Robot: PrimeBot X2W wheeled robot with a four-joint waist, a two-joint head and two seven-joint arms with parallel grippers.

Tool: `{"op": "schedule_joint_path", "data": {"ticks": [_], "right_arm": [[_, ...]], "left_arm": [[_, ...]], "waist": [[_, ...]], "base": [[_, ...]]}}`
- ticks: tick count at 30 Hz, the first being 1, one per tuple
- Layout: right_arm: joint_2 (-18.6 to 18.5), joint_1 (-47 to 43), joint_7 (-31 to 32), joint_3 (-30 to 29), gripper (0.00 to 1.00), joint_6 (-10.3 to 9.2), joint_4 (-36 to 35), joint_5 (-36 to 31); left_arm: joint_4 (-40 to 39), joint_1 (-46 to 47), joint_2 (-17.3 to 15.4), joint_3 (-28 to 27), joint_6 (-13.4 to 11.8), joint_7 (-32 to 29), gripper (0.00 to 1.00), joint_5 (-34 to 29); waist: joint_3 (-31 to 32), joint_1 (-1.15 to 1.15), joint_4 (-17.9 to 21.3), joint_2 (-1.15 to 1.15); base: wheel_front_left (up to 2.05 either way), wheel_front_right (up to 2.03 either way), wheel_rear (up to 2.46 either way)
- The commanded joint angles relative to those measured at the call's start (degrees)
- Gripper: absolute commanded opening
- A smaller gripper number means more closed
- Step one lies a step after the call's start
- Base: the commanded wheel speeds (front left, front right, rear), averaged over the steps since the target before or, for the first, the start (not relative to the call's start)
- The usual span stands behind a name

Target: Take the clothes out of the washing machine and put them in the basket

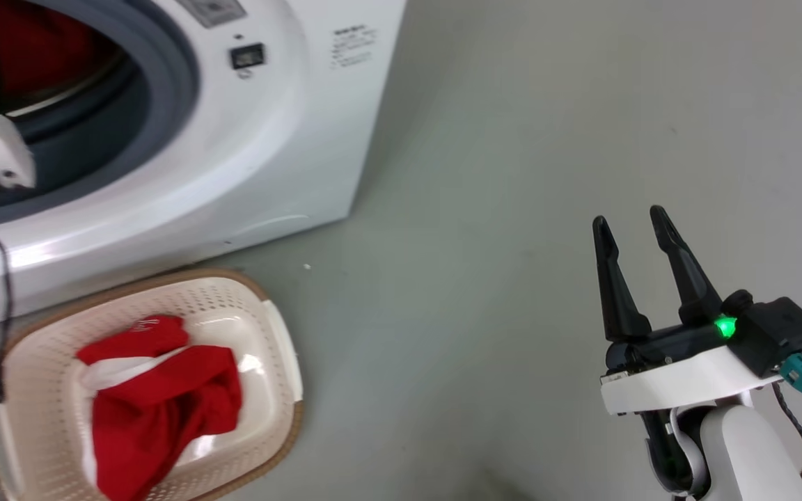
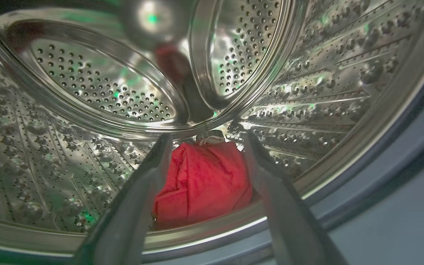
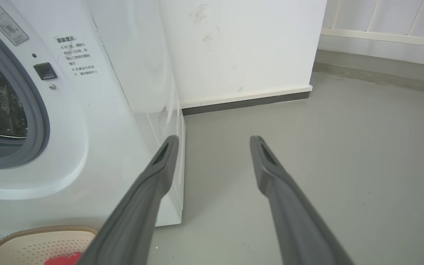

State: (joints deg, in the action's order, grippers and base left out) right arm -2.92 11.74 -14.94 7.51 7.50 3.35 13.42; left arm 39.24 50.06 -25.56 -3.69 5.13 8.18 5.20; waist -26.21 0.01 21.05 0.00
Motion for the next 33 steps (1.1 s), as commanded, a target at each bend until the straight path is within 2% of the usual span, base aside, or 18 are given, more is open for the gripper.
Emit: {"op": "schedule_joint_path", "data": {"ticks": [1,2,12,17,25,33], "right_arm": [[0.1,0.9,-0.3,0.5,1.0,-0.02,-1.0,0.7],[0.1,1.1,-0.3,0.8,1.0,-0.02,-1.4,1.2],[0.1,0.5,-0.3,3.6,1.0,-0.02,-8.0,5.3],[0.1,-0.1,-0.2,4.5,1.0,-0.02,-10.0,6.8],[0.1,-1.1,-0.3,4.2,1.0,-0.02,-11.4,7.4],[0.1,-1.7,-0.3,4.4,1.0,-0.02,-12.1,7.8]], "left_arm": [[0.8,1.4,-1.2,0.4,0.2,-0.8,1.0,-0.8],[1.2,2.1,-1.6,0.6,0.1,-1.5,1.0,-0.8],[4.2,12.4,-12.0,3.0,1.2,-9.6,1.0,-3.7],[3.8,18.0,-15.7,5.0,1.9,-15.7,1.0,-4.3],[4.2,28.4,-18.9,9.8,2.3,-25.6,1.0,-4.8],[5.0,35.9,-20.3,17.2,2.3,-36.0,1.0,-3.8]], "waist": [[-3.3,-0.01,3.3,0.0],[-3.9,-0.01,3.9,0.0],[-11.5,-0.01,9.8,0.0],[-14.6,-0.01,11.5,0.0],[-18.5,-0.01,11.3,0.0],[-21.5,-0.01,10.7,0.0]], "base": [[0.0,0.0,0.0],[0.0,0.0,0.0],[0.0,0.0,0.0],[0.0,0.0,0.0],[0.0,0.0,0.0],[0.0,0.0,0.0]]}}
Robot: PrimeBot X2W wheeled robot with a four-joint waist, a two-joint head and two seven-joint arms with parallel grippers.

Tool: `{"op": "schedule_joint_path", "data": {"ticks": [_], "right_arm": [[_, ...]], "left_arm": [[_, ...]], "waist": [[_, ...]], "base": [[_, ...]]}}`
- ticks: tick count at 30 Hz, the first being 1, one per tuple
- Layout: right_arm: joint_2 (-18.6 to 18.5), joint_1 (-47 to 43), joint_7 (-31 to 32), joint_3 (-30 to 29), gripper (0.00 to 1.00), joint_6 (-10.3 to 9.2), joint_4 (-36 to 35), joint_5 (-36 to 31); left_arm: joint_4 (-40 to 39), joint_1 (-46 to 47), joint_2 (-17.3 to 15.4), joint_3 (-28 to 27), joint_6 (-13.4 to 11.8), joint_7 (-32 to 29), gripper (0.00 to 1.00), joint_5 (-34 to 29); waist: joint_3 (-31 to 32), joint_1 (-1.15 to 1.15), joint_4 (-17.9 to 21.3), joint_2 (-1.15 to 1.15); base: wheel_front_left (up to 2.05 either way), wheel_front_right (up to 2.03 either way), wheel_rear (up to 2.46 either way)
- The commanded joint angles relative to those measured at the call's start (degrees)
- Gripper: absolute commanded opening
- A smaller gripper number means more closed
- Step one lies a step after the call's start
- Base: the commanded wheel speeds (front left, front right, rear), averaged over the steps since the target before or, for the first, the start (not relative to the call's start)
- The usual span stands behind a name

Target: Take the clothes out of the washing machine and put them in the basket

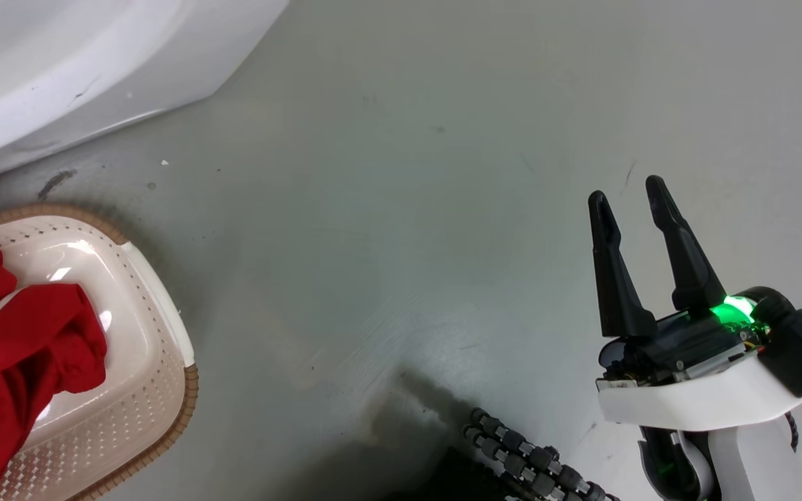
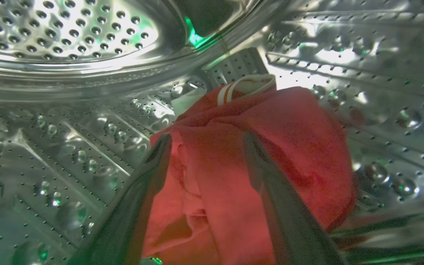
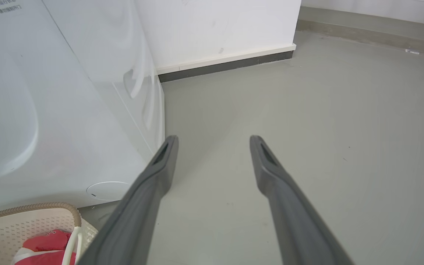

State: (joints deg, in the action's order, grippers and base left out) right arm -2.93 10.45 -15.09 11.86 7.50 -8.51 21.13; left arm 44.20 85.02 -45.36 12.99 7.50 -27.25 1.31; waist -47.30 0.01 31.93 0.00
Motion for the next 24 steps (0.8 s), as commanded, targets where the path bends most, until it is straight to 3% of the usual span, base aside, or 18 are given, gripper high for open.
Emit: {"op": "schedule_joint_path", "data": {"ticks": [1,8,14,15,16,17,24], "right_arm": [[0.1,-0.6,-0.1,0.0,1.0,-0.02,-0.4,0.2],[0.1,-0.9,-0.1,-0.1,1.0,-0.02,-1.0,0.5],[0.1,-0.4,-0.1,0.6,1.0,-0.02,-1.2,0.8],[0.1,-0.3,-0.1,0.6,1.0,-0.02,-1.2,0.9],[0.1,-0.2,-0.1,0.7,1.0,-0.02,-1.3,1.0],[0.1,-0.1,-0.1,0.6,1.0,-0.02,-1.3,0.9],[0.1,0.4,-0.1,0.9,1.0,-0.02,-0.2,1.0]], "left_arm": [[0.3,1.5,-0.6,1.1,-0.1,-2.0,1.0,0.6],[2.8,3.7,-0.9,2.3,-0.1,-12.6,1.0,3.0],[2.3,3.1,-1.6,3.7,-0.1,-16.6,1.0,4.3],[2.0,3.1,-1.9,3.9,-0.1,-16.6,0.92,4.4],[2.0,3.0,-1.9,4.2,-0.1,-16.8,0.42,4.8],[1.8,3.0,-2.0,4.4,-0.1,-16.7,0.0,5.0],[1.9,2.8,-2.9,4.1,-0.8,-12.6,0.0,5.8]], "waist": [[-0.6,-0.01,-0.2,0.0],[-1.6,-0.01,-0.4,0.0],[-2.3,-0.01,-0.6,0.0],[-2.5,-0.01,-0.6,0.0],[-2.5,-0.01,-0.6,0.0],[-2.6,-0.01,-0.6,0.0],[-2.4,-0.01,-0.2,0.0]], "base": [[0.0,0.0,0.0],[0.0,0.0,0.0],[0.0,0.0,0.0],[0.0,0.0,0.0],[0.0,0.0,0.0],[0.0,0.0,0.0],[0.0,0.0,0.0]]}}
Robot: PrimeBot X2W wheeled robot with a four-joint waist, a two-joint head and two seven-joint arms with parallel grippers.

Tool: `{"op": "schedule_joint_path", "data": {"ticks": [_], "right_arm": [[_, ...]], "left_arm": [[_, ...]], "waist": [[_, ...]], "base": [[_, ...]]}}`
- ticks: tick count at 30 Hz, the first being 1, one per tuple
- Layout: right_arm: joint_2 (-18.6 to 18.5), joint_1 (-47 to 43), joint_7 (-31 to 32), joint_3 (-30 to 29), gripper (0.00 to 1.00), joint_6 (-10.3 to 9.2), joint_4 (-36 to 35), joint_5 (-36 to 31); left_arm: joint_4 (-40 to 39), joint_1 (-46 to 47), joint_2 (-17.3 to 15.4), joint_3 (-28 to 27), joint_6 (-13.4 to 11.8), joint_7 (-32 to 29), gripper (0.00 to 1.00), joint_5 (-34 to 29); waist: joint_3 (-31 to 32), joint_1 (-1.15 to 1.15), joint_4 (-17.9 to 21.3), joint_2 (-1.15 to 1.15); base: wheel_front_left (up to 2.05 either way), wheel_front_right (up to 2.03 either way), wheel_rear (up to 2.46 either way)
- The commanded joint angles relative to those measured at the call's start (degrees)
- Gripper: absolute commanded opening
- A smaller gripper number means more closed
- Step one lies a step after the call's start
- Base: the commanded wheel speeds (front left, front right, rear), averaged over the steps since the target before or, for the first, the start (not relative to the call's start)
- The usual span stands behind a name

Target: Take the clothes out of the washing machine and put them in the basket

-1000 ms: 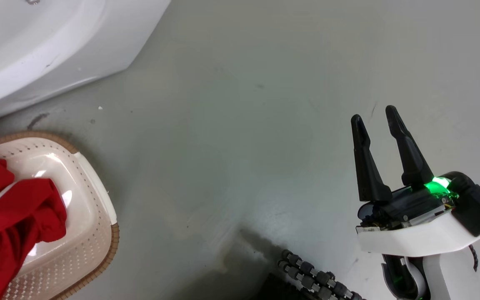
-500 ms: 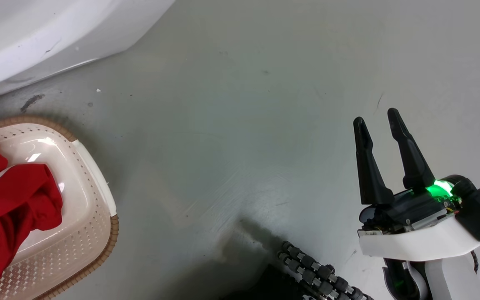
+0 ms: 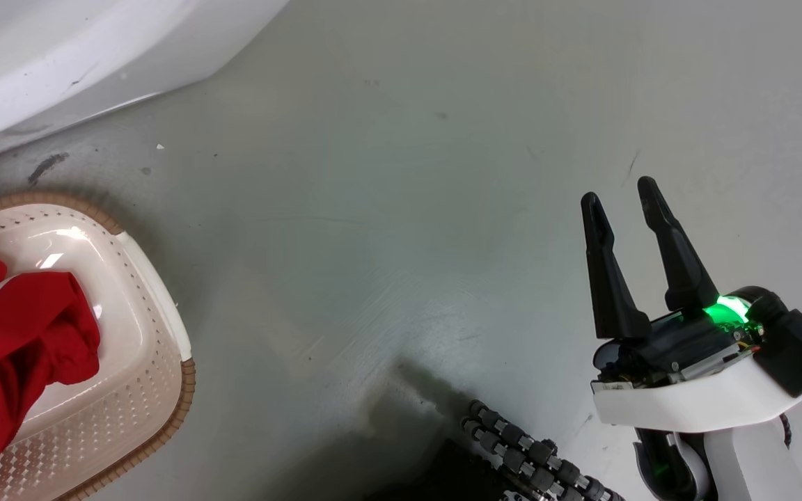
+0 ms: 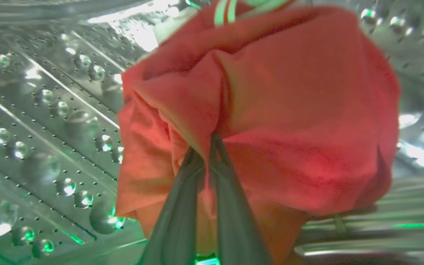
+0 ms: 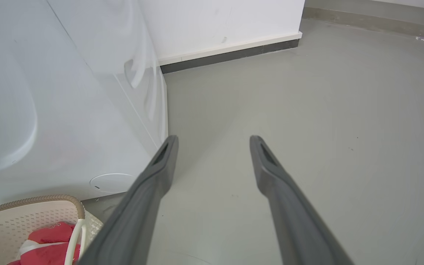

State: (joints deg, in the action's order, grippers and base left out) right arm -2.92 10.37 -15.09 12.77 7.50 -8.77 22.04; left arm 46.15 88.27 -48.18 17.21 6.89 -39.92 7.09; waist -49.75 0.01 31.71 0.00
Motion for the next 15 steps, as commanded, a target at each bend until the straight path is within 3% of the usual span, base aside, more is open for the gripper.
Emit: {"op": "schedule_joint_path", "data": {"ticks": [1,15], "right_arm": [[0.1,0.6,-0.1,0.0,1.0,-0.02,0.2,0.1],[0.1,3.0,-0.1,0.9,1.0,-0.03,1.5,-0.4]], "left_arm": [[0.1,-0.6,-0.2,-0.2,-0.5,1.0,0.0,0.1],[3.8,-5.7,-0.2,-2.6,-5.6,22.1,0.0,2.4]], "waist": [[0.2,-0.01,0.1,0.0],[3.6,-0.01,0.8,0.0]], "base": [[0.0,0.0,0.0],[0.0,0.0,0.0]]}}
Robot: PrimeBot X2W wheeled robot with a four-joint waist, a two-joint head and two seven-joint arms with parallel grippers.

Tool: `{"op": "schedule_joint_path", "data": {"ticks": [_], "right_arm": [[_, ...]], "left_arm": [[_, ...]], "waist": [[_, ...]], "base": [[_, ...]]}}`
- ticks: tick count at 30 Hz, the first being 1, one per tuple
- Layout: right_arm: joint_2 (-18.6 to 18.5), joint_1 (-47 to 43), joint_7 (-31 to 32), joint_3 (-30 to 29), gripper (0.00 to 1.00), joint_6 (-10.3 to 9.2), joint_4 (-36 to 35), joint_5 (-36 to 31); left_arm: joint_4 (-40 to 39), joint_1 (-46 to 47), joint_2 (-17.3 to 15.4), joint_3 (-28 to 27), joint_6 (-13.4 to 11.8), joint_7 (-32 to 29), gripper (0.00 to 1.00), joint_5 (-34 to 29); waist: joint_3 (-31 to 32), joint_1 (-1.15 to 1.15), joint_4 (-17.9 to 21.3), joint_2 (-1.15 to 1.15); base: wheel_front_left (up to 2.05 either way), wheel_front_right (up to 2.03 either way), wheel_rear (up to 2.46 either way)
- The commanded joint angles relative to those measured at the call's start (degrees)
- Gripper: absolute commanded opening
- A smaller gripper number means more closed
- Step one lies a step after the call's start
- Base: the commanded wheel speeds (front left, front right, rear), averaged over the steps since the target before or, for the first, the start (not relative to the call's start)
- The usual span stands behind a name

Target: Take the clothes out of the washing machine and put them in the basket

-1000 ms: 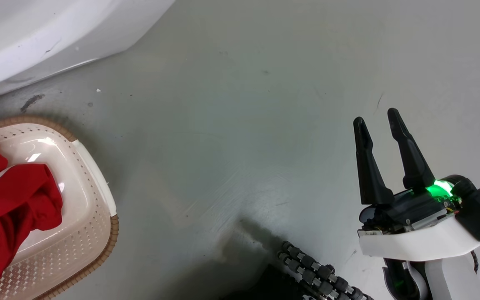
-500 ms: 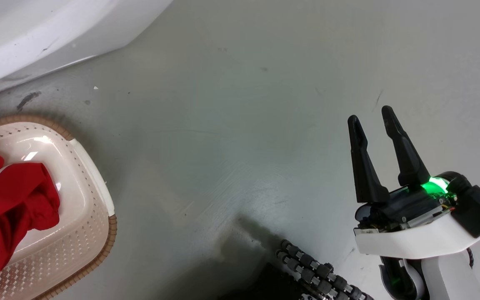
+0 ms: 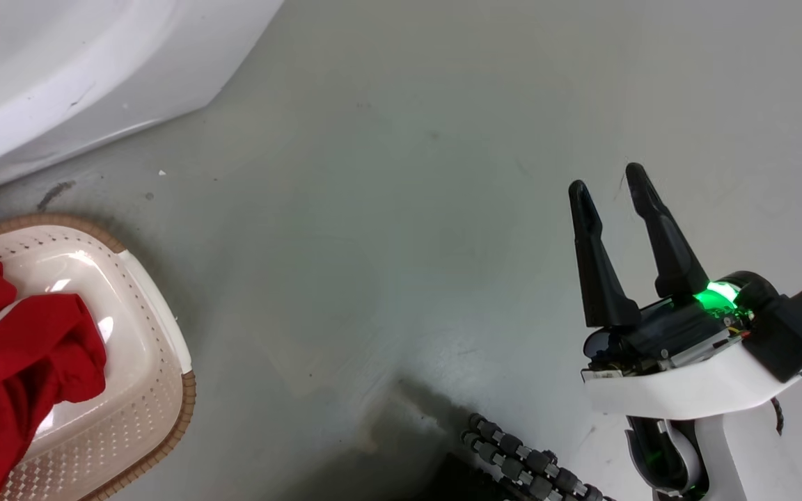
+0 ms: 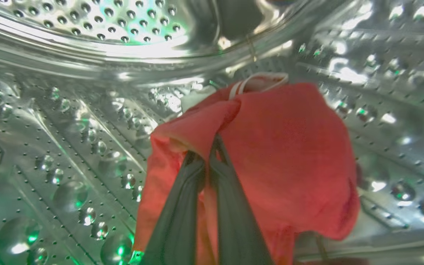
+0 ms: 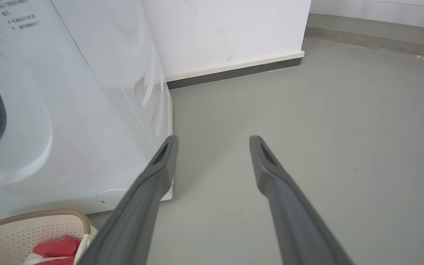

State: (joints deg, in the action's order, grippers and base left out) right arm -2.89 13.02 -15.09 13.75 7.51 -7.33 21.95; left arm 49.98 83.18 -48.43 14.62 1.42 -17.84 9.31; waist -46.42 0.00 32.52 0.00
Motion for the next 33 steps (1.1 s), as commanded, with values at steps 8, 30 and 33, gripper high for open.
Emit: {"op": "schedule_joint_path", "data": {"ticks": [8,30,33], "right_arm": [[0.0,1.3,-0.1,-0.3,1.0,-0.03,2.1,-1.0],[0.0,-4.6,-0.1,-6.6,1.0,-0.03,5.6,-8.1],[0.0,-5.5,-0.1,-6.9,1.0,-0.03,6.0,-9.2]], "left_arm": [[1.3,-9.7,1.7,-3.0,-2.7,12.3,0.0,4.0],[-4.1,-35.4,14.6,-7.4,-6.9,32.8,0.0,12.4],[-7.7,-39.2,16.0,-8.0,-7.2,33.0,0.0,12.6]], "waist": [[5.3,0.0,0.2,0.0],[26.1,0.0,-7.3,0.0],[28.5,0.0,-8.4,0.0]], "base": [[0.0,0.0,0.0],[0.0,0.0,0.0],[0.0,0.0,0.0]]}}
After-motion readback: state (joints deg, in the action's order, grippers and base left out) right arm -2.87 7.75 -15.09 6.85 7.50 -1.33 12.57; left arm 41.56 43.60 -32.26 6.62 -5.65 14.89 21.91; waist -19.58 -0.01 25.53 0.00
